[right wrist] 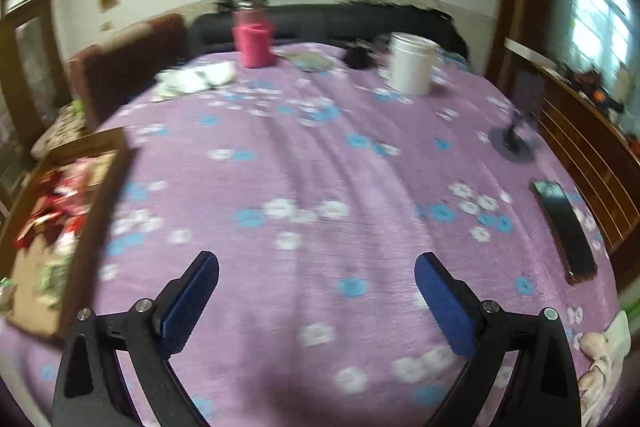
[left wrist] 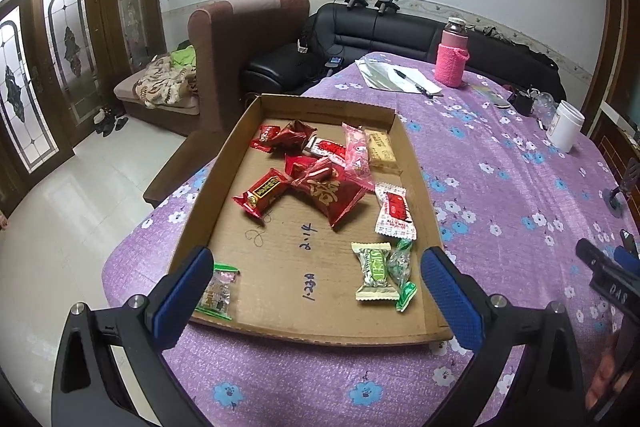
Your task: Organize snacks
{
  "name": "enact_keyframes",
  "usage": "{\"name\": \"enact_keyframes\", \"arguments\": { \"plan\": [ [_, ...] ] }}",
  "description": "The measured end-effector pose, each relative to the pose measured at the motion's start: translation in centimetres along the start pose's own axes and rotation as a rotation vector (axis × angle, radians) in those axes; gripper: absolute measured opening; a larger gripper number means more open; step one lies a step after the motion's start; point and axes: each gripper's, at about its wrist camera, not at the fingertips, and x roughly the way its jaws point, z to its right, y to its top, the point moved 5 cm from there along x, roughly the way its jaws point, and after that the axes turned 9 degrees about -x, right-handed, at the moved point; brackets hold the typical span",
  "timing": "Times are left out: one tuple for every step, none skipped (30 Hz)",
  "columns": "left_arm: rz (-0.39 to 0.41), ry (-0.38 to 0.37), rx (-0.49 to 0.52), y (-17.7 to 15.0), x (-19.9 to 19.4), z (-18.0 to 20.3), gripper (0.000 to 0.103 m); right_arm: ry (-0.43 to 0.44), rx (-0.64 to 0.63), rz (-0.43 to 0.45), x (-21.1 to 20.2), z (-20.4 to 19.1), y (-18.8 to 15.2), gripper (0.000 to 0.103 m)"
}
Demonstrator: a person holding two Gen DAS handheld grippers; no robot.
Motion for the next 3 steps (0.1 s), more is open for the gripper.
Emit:
{"name": "enact_keyframes", "arguments": {
  "plan": [
    [-0.004, 0.004, -0.008, 0.0, 0.0, -0.2, 0.103, 0.016, -0.016, 0.005, -0.2, -0.9, 0.1, 0.100],
    [-0.002, 0.007, -0.012, 0.1, -0.1, -0.3, 0.103, 0.030, -0.029, 0.011, -0.4, -1.7, 0.2, 0.100],
    [0.002, 0.009, -0.013, 0.1, -0.2, -0.4, 0.103, 0.044, -0.041, 0.019, -0.6, -2.4, 0.1, 0.100]
  ]
}}
